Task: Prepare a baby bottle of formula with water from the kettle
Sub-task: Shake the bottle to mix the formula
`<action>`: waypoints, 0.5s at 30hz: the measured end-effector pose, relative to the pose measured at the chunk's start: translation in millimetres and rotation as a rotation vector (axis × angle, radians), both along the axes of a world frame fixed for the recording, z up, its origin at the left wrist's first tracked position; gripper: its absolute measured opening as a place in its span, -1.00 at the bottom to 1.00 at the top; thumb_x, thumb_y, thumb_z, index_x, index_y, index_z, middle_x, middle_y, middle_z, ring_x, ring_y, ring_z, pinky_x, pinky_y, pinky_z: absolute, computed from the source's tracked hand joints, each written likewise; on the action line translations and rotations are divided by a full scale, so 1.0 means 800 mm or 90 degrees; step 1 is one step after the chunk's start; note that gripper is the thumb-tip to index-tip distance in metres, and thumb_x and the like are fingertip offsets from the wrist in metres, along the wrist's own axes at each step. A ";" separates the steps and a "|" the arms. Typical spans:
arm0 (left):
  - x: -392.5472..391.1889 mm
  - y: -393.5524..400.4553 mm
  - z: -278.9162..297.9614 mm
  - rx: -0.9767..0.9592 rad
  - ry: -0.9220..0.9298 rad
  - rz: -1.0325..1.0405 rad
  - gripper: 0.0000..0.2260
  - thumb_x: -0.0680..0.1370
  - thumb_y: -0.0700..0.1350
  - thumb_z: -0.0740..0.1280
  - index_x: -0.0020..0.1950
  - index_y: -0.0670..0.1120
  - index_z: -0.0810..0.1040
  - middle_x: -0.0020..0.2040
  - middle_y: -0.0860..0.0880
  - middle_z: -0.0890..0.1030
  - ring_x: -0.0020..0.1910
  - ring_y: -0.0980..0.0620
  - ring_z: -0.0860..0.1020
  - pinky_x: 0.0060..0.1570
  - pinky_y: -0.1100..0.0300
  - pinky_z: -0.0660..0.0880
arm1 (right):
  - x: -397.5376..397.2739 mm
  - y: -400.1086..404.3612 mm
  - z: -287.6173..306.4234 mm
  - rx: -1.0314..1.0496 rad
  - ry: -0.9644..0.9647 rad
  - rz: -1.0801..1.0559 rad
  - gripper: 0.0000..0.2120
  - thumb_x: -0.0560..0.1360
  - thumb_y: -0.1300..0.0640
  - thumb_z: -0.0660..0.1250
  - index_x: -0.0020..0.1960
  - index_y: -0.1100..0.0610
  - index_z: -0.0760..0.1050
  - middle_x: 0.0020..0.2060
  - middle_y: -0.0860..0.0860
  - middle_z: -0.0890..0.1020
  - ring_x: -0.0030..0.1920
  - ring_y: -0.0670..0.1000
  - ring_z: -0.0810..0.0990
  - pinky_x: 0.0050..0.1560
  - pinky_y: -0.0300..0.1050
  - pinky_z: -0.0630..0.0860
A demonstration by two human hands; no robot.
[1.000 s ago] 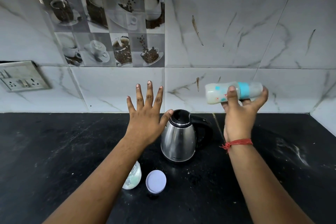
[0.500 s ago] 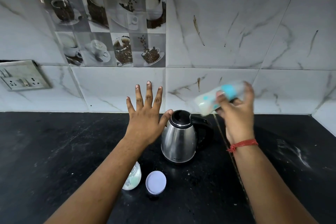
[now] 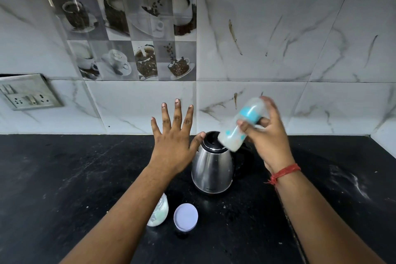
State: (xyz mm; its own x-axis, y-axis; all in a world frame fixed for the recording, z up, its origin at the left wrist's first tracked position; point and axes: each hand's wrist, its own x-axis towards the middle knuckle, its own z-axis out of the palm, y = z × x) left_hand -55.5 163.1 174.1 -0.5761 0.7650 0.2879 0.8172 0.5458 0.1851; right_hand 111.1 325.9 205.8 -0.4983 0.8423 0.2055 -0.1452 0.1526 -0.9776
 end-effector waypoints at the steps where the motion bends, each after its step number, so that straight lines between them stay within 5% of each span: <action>1: -0.001 0.000 0.000 0.002 -0.003 0.003 -0.30 0.56 0.41 -0.31 0.61 0.15 -0.44 0.60 -0.03 -0.50 0.56 -0.18 -0.52 0.53 -0.35 -0.32 | 0.003 -0.001 0.006 -0.020 0.063 -0.043 -0.31 0.46 0.17 0.54 0.42 -0.25 0.30 0.12 0.09 0.67 0.09 0.06 0.72 0.04 0.13 0.67; 4: -0.001 0.000 0.000 -0.001 -0.001 0.004 -0.30 0.55 0.41 -0.32 0.60 0.16 -0.44 0.60 -0.03 -0.51 0.56 -0.18 -0.51 0.53 -0.35 -0.32 | 0.007 0.005 0.008 -0.080 0.256 -0.160 -0.33 0.54 0.20 0.46 0.45 -0.17 0.17 0.20 0.09 0.62 0.11 -0.01 0.71 0.05 0.12 0.67; 8: -0.002 -0.001 0.001 0.002 0.003 0.000 -0.30 0.55 0.42 -0.33 0.60 0.16 -0.44 0.60 -0.03 -0.49 0.56 -0.17 -0.51 0.53 -0.35 -0.32 | 0.000 -0.001 -0.006 -0.002 -0.010 -0.017 -0.28 0.44 0.17 0.56 0.41 -0.28 0.31 0.10 0.10 0.67 0.06 0.09 0.72 0.08 0.22 0.66; 12: -0.002 0.000 -0.002 0.008 -0.003 0.003 -0.30 0.56 0.42 -0.31 0.61 0.16 -0.42 0.61 -0.03 -0.48 0.56 -0.18 -0.51 0.52 -0.34 -0.33 | 0.008 0.006 0.005 -0.097 0.271 -0.169 -0.35 0.55 0.22 0.45 0.47 -0.12 0.19 0.21 0.12 0.61 0.10 0.00 0.71 0.02 0.05 0.68; 13: -0.001 0.000 -0.003 0.005 -0.001 0.000 -0.30 0.56 0.42 -0.30 0.61 0.16 -0.42 0.61 -0.03 -0.48 0.56 -0.18 -0.51 0.52 -0.34 -0.33 | 0.006 0.006 0.004 -0.093 0.265 -0.176 -0.33 0.54 0.21 0.46 0.49 -0.10 0.17 0.22 0.12 0.60 0.12 0.04 0.71 0.02 0.05 0.67; 15: -0.001 0.001 -0.003 0.000 0.005 -0.002 -0.30 0.56 0.42 -0.30 0.61 0.16 -0.41 0.61 -0.03 -0.48 0.56 -0.18 -0.51 0.52 -0.34 -0.33 | -0.003 -0.001 -0.004 -0.008 0.043 -0.063 -0.25 0.45 0.11 0.55 0.49 -0.19 0.24 0.15 0.10 0.65 0.11 0.13 0.71 0.03 0.07 0.66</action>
